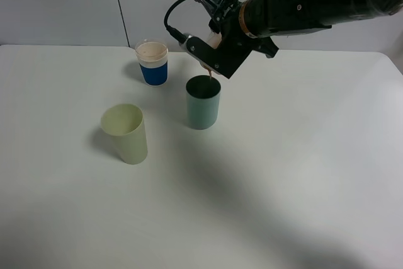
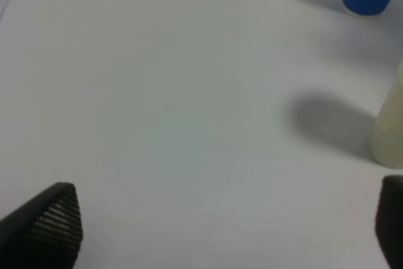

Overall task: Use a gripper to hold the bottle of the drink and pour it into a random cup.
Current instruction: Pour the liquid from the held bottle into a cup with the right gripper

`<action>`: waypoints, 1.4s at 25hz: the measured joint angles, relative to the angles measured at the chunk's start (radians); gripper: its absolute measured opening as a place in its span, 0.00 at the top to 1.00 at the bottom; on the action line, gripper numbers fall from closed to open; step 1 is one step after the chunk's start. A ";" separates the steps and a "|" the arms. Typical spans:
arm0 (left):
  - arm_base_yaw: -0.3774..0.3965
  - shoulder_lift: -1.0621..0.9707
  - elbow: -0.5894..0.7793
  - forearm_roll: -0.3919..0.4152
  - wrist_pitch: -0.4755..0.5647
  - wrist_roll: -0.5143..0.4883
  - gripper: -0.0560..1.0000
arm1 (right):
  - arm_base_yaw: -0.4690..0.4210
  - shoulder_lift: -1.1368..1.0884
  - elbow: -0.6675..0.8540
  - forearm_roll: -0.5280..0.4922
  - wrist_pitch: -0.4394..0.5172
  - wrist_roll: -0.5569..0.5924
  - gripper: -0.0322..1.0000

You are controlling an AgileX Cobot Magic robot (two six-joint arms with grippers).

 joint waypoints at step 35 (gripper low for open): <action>0.000 0.000 0.000 0.000 0.000 0.000 0.07 | 0.000 0.000 0.000 0.027 -0.027 0.463 0.62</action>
